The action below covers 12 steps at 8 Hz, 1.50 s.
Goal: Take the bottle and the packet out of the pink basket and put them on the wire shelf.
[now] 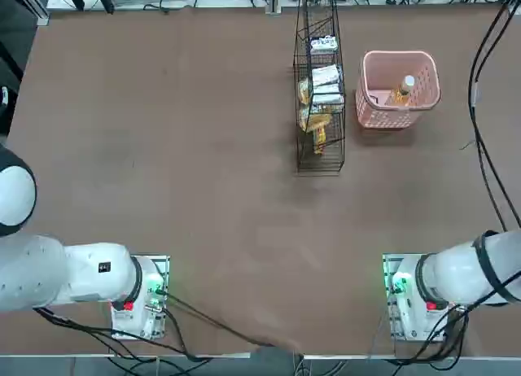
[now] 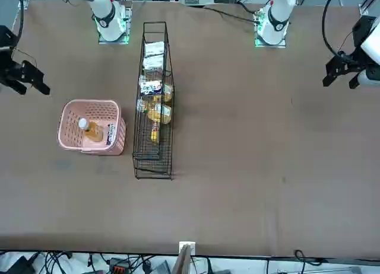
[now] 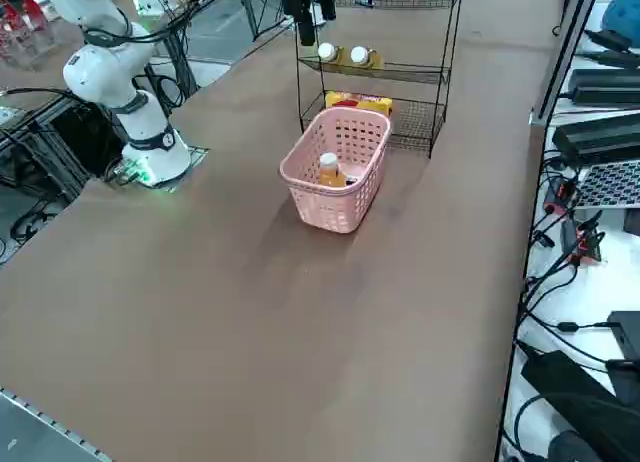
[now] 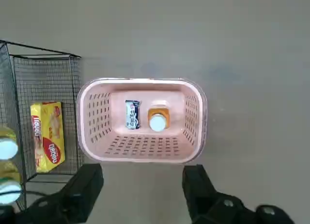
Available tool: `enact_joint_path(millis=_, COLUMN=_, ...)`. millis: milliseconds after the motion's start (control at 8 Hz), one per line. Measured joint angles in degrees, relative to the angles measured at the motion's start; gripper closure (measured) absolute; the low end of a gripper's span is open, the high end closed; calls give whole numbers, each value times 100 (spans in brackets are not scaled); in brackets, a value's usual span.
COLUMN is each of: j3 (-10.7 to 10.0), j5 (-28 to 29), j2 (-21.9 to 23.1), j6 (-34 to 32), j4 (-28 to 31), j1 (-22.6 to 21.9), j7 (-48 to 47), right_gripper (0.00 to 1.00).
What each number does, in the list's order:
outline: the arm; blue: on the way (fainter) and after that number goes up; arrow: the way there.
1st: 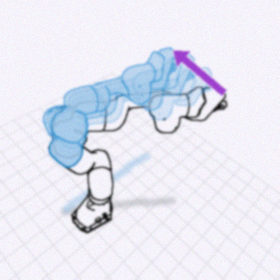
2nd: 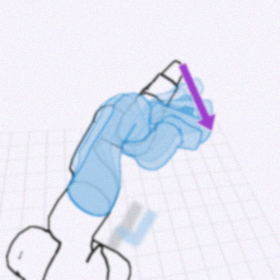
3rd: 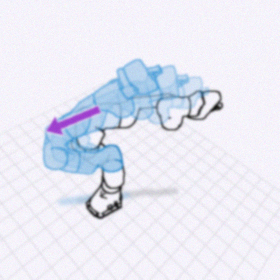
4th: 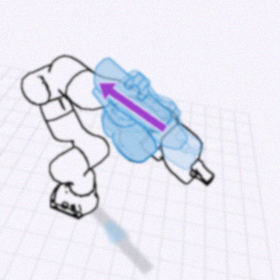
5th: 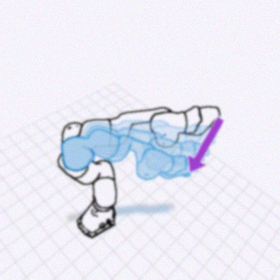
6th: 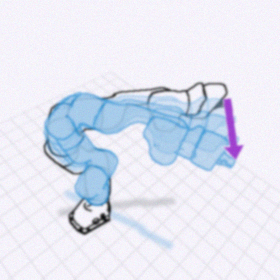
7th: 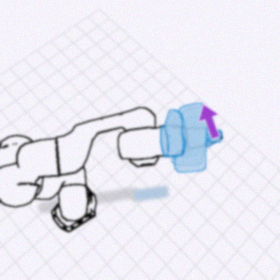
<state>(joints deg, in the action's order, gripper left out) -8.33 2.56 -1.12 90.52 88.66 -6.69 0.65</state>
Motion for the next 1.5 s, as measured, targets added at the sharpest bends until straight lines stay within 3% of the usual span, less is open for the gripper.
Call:
enact_joint_path(millis=625, j3=2, j5=-5, j2=-36, j6=70, j4=426, j1=16, j7=-1, right_gripper=0)
enact_joint_path(millis=1125, j3=17, j5=-12, j2=-259, j6=1739, j4=1978, j1=34, j7=47, right_gripper=0)
enact_joint_path(millis=1500, j3=78, j5=-14, j2=-402, j6=2938, j4=2734, j1=35, j7=273, right_gripper=0)
